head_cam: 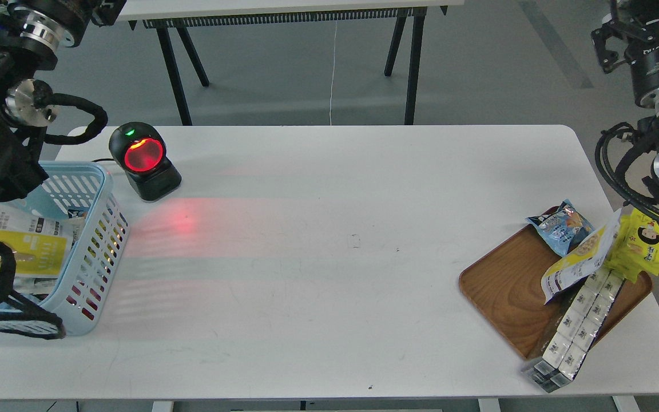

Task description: Scan snack and place in basket

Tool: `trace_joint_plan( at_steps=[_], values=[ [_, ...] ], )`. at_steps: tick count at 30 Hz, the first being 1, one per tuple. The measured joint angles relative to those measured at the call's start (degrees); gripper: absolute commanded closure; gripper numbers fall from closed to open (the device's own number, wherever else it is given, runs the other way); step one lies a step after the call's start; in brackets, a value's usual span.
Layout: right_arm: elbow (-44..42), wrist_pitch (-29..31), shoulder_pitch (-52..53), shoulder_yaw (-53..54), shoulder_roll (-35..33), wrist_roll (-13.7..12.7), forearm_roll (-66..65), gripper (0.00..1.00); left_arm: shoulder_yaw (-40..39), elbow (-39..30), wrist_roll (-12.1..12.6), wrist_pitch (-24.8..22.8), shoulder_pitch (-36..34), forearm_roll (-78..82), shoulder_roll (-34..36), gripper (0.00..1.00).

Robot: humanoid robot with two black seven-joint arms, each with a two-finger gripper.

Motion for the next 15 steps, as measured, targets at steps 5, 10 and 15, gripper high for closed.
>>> trace_joint_plan(
  at_steps=[5,10,15],
  values=[
    [-0.53,0.00,-0.13,0.58,0.69,-4.40,0.02,0.01,-4.66,0.91,1.31,-0.01,2.24,-7.59,-3.60,0.00],
    [-0.68,0.00,-0.29,0.93,2.50,-5.20,0.22,0.01,-9.60,0.92,4.37,-0.03,5.37,-10.48,-5.65,0.00],
    [-0.68,0.00,-0.32,1.26,2.74,-5.20,0.23,0.01,-11.25,0.61,4.68,-0.03,8.02,-12.13,-5.88,0.00]
  ],
)
